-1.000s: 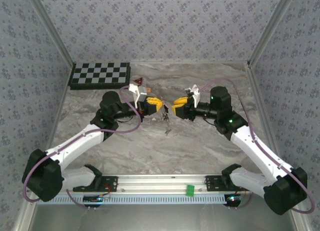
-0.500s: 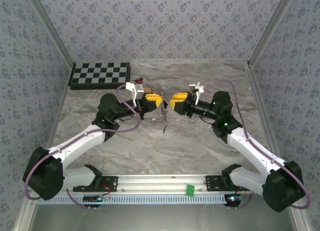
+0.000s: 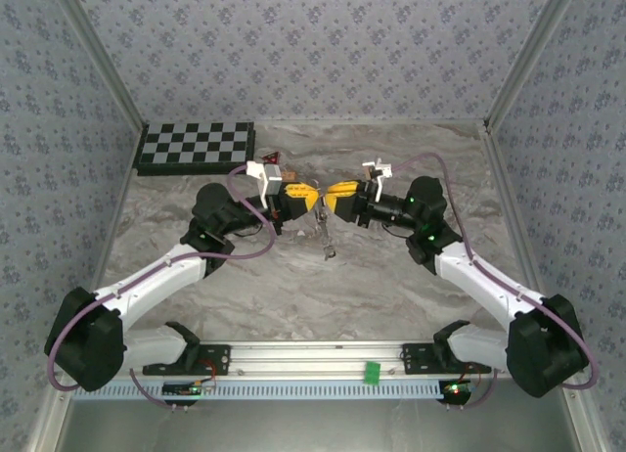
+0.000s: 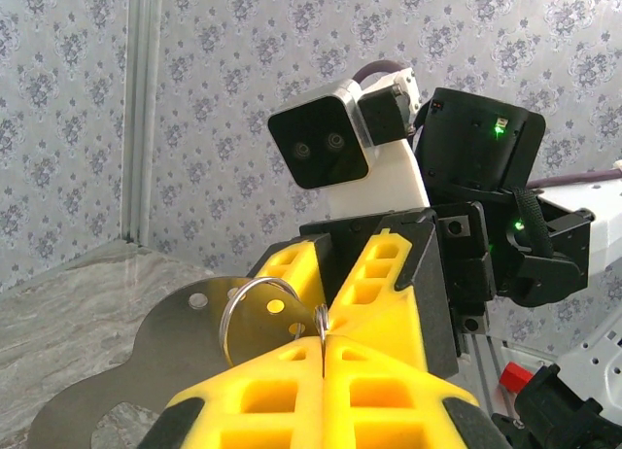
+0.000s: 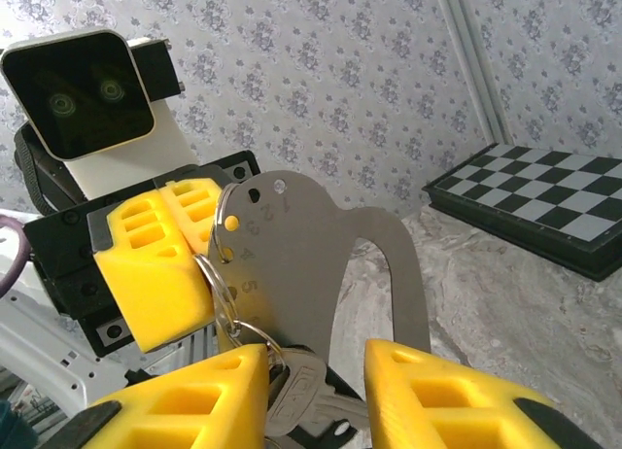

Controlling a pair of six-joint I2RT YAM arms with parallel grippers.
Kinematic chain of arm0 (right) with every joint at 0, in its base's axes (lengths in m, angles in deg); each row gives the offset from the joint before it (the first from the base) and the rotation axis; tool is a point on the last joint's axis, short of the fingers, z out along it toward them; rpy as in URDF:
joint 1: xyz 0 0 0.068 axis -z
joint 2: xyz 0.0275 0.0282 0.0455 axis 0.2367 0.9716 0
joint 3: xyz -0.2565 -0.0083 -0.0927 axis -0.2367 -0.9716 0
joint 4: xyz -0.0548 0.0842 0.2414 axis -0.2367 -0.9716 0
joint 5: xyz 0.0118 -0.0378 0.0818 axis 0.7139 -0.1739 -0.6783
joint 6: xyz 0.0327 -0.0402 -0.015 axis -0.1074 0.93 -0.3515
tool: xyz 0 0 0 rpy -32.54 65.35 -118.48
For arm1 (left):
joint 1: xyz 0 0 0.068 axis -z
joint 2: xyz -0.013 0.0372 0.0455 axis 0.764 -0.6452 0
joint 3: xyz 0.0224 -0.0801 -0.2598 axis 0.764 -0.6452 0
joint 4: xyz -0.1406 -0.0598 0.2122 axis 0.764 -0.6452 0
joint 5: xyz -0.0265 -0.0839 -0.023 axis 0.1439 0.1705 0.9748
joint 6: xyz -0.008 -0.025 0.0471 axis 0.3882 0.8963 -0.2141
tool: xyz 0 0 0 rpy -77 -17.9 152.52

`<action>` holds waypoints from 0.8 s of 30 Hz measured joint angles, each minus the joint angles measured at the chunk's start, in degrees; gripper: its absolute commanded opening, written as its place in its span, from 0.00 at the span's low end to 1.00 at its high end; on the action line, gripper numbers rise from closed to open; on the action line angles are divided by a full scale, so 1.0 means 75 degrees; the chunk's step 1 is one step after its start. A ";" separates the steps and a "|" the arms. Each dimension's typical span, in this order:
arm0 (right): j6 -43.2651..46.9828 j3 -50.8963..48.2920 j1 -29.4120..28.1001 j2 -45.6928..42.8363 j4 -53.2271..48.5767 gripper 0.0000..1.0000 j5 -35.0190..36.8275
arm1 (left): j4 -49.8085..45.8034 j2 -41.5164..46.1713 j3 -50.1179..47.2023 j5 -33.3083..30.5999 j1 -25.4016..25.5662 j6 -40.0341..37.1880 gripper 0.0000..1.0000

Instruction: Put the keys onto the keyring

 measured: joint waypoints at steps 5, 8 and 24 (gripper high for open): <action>-0.0026 0.0000 -0.0041 0.0067 0.0052 0.27 -0.0093 | -0.0003 -0.0032 0.0000 0.0000 0.0000 0.0000 0.00; -0.0020 0.0000 -0.0067 0.0070 0.0044 0.24 -0.0099 | -0.0003 -0.0032 0.0000 0.0000 0.0000 0.0000 0.00; 0.0382 0.0000 -0.0423 0.0207 -0.0504 0.17 -0.0166 | 0.0017 -0.0032 0.0000 -0.0003 0.0006 0.0003 0.00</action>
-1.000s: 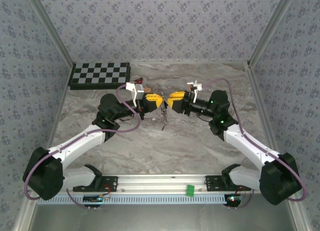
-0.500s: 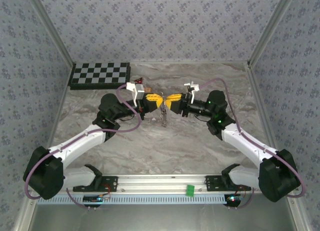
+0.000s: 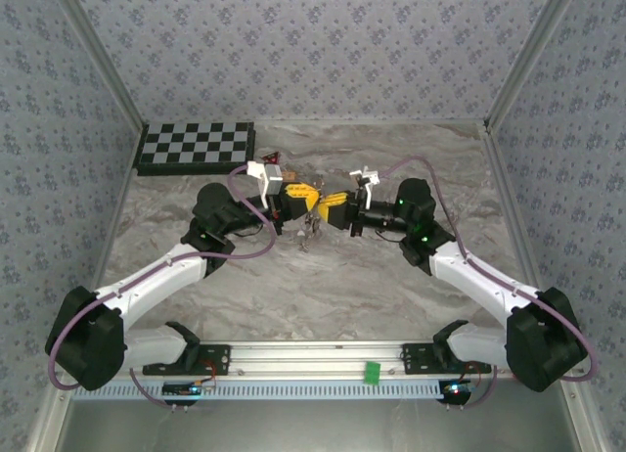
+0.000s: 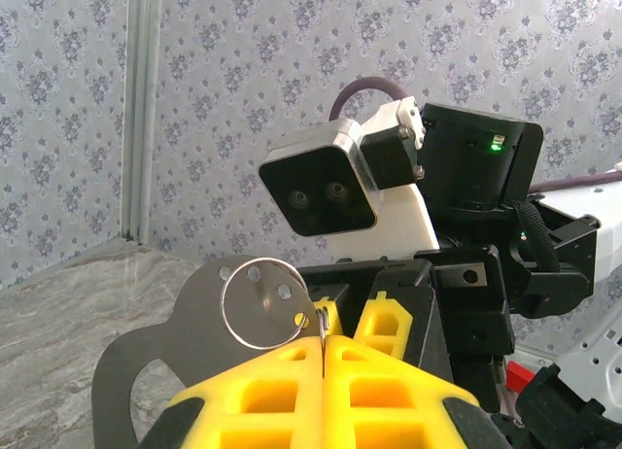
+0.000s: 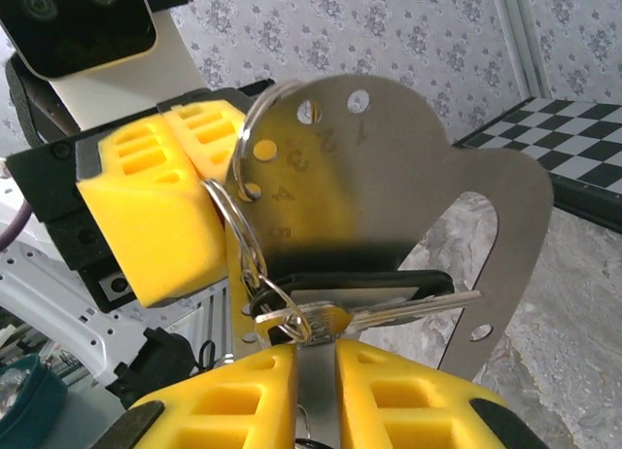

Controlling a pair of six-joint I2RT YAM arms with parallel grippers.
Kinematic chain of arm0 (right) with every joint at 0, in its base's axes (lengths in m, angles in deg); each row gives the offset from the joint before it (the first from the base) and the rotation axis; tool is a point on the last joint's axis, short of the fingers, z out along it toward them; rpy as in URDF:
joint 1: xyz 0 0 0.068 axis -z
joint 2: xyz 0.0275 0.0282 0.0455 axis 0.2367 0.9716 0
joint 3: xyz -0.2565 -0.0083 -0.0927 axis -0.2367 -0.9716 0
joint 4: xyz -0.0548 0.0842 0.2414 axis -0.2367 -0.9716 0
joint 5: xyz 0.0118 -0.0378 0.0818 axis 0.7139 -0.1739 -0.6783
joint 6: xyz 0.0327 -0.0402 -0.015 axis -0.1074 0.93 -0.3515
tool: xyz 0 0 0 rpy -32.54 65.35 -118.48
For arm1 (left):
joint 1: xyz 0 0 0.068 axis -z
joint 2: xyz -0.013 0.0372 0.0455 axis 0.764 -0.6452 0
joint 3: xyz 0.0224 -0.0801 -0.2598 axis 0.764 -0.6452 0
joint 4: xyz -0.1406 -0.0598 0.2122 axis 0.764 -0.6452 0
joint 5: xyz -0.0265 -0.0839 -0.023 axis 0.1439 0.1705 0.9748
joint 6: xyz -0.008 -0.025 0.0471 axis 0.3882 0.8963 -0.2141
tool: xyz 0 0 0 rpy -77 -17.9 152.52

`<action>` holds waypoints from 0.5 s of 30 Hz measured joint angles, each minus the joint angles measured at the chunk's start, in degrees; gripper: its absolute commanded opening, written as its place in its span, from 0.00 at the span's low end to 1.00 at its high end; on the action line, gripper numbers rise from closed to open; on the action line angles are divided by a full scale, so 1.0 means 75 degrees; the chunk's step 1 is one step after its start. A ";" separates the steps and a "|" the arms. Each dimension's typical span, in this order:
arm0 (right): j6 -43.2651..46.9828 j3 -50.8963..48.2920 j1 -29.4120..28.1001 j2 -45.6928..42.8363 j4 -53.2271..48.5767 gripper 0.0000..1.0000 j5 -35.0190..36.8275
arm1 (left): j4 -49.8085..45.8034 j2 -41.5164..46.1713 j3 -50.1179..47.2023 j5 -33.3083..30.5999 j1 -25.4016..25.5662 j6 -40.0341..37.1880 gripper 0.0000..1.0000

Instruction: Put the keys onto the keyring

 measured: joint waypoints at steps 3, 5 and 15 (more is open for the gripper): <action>0.0128 0.0000 -0.0032 -0.0003 -0.0154 0.16 0.0006 | 0.0006 0.0000 0.0000 -0.0029 0.0003 0.0000 0.00; 0.0233 0.0000 -0.0047 -0.0003 -0.0286 0.16 0.0015 | 0.0029 0.0003 -0.0020 -0.0076 0.0003 0.0000 0.00; 0.0761 0.0000 0.0067 -0.0510 -0.1116 0.19 0.0140 | 0.0038 0.0003 -0.0073 -0.0085 0.0003 -0.0003 0.00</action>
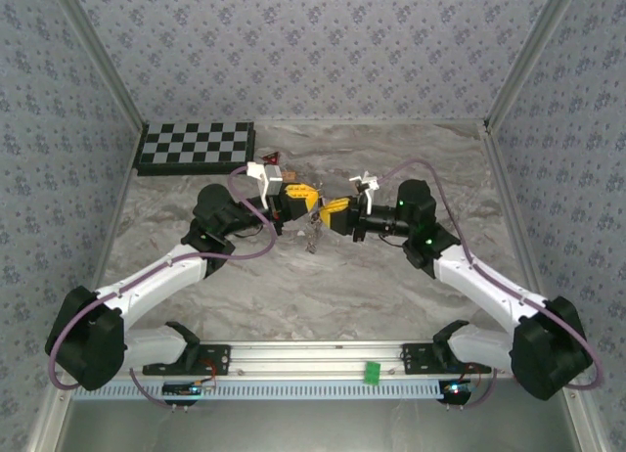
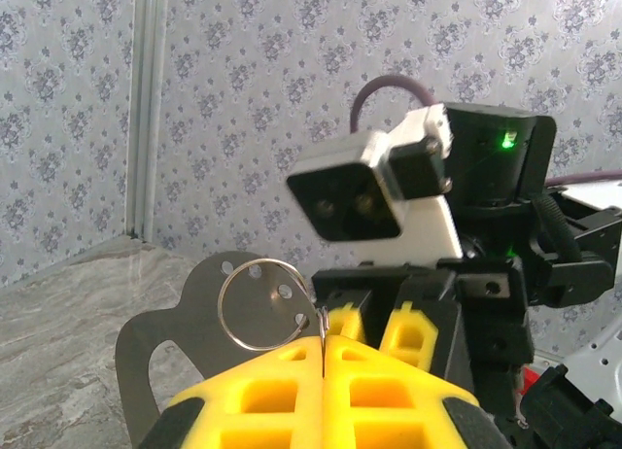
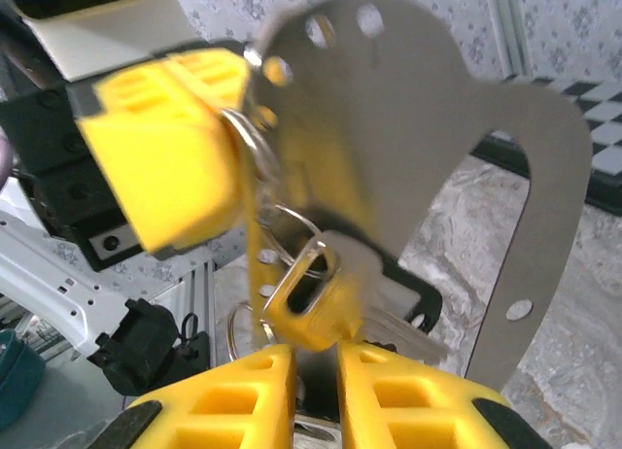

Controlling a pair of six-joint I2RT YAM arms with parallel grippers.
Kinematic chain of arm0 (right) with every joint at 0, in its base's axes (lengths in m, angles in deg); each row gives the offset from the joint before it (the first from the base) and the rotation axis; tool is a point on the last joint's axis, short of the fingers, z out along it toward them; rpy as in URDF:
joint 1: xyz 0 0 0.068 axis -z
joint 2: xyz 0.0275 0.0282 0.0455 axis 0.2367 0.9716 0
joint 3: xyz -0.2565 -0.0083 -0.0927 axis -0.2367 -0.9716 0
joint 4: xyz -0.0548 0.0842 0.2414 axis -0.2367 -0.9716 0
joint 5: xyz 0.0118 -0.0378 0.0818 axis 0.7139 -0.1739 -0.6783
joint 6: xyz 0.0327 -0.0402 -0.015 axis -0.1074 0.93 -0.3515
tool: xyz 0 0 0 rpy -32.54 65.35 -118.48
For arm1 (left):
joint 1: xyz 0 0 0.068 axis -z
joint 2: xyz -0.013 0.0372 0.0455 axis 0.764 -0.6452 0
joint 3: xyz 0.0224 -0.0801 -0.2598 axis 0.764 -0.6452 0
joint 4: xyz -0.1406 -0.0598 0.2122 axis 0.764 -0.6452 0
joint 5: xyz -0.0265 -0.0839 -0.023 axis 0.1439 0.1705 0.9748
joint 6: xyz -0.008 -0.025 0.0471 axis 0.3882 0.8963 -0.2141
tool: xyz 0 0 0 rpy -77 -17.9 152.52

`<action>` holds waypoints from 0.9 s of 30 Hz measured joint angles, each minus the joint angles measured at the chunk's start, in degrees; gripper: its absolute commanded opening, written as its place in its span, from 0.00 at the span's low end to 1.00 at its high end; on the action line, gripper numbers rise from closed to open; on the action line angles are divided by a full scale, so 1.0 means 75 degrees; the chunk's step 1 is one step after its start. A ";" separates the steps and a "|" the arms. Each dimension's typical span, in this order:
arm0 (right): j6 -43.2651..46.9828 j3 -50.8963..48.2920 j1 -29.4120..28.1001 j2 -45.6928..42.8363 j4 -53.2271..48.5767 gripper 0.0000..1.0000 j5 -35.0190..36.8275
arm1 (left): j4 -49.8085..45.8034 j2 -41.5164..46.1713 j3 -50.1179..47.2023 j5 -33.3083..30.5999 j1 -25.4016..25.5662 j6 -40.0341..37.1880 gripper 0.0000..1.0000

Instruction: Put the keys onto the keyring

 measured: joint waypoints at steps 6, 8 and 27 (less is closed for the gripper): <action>0.0073 0.0012 0.0399 -0.0478 0.0032 0.22 -0.0026 | 0.0000 0.0000 0.0000 0.0003 0.0000 0.0003 0.00; 0.0070 0.0064 0.0463 -0.0472 0.0035 0.24 -0.0076 | -0.0003 0.0000 0.0000 0.0003 0.0000 0.0003 0.00; -0.0475 0.0647 0.0527 0.0542 0.0831 0.12 -0.1169 | -0.0003 0.0000 0.0000 0.0015 0.0044 0.0087 0.00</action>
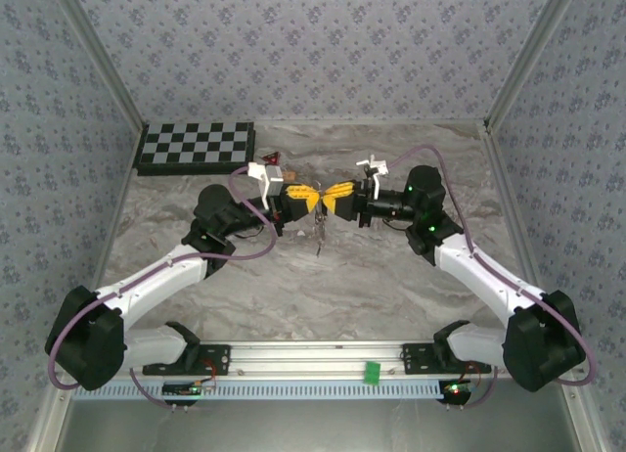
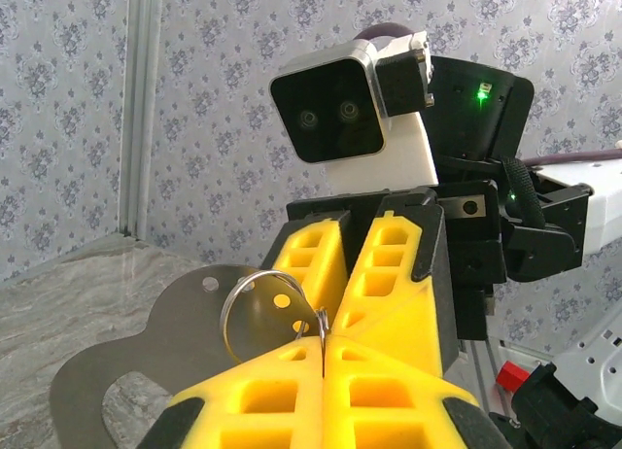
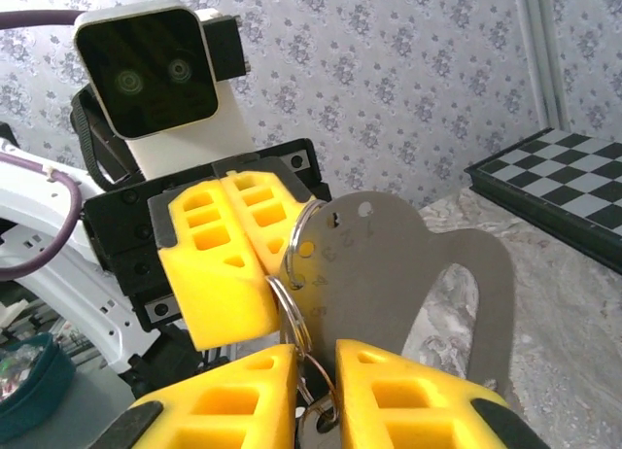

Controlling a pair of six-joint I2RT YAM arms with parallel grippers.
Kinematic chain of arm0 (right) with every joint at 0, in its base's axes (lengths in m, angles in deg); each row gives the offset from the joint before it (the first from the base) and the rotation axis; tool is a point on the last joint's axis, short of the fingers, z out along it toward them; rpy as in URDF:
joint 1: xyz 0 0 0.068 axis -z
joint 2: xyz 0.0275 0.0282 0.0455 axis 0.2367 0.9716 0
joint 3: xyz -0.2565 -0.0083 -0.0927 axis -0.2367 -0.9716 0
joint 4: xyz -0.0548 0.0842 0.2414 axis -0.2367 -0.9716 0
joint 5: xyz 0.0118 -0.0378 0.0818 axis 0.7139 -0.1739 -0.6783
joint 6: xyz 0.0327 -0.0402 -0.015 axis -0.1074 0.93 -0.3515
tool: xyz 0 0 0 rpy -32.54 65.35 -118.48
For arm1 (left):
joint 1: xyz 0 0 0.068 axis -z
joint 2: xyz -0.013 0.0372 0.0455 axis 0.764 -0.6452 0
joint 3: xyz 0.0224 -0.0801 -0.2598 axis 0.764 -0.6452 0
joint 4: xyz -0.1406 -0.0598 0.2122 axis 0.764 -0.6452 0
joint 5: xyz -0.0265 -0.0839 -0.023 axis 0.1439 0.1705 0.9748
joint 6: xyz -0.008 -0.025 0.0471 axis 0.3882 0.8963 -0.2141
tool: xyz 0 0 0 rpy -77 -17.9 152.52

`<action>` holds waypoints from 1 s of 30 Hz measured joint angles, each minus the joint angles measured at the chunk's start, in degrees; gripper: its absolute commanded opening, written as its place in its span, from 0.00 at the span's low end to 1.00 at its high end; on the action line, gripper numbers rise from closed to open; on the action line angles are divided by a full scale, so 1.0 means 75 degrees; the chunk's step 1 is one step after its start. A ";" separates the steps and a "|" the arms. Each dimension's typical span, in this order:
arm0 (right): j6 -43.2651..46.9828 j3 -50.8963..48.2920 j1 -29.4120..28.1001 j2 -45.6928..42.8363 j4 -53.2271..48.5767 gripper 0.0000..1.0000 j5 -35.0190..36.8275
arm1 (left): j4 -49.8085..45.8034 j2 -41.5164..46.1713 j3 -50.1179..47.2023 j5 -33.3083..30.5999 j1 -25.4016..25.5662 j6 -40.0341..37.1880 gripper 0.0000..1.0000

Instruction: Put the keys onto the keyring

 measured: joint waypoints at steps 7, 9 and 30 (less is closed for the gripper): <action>0.0003 0.0017 0.0000 0.0003 0.0012 0.12 -0.0166 | 0.0000 0.0000 0.0000 -0.0003 0.0000 0.0000 0.00; 0.0006 0.0017 0.0000 0.0003 0.0009 0.12 -0.0163 | -0.0003 0.0000 0.0000 -0.0009 0.0000 -0.0003 0.00; 0.0035 -0.0064 0.0015 0.0000 -0.0090 0.14 -0.0163 | -0.0003 0.0000 0.0000 -0.0015 0.0000 -0.0003 0.00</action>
